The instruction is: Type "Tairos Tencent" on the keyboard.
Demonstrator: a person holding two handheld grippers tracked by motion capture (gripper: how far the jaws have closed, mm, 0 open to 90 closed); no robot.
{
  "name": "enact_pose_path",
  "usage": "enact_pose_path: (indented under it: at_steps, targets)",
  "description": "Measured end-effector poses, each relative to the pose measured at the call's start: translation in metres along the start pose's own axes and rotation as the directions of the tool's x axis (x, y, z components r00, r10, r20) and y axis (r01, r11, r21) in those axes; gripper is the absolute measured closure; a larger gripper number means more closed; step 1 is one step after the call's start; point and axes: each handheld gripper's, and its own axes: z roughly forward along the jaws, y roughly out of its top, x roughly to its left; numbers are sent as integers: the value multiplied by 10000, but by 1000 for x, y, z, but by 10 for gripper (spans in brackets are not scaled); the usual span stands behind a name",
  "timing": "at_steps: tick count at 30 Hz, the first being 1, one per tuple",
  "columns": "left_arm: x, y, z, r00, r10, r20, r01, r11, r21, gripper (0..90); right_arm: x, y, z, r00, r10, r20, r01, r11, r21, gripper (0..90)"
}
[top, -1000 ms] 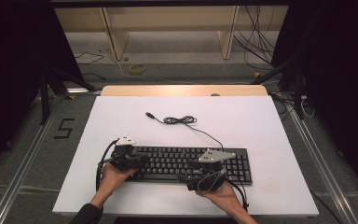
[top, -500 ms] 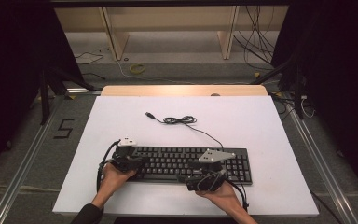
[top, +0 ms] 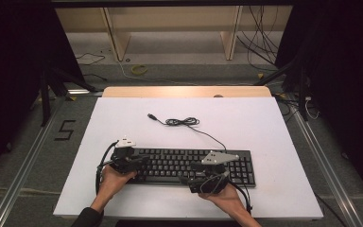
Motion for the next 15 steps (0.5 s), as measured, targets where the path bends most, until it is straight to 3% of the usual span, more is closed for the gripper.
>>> enact_pose_path:
  at_steps: [7,15]
  targets:
    - [1,-1,-3,9999,-91,85,92,9999,-135,786,0,0,0,10000,-8,2,8,10000,-4,296]
    - [2,-2,-9,9987,-328,384,339,9991,-265,643,-1,1,0,10000,15,-1,-15,10000,-19,297]
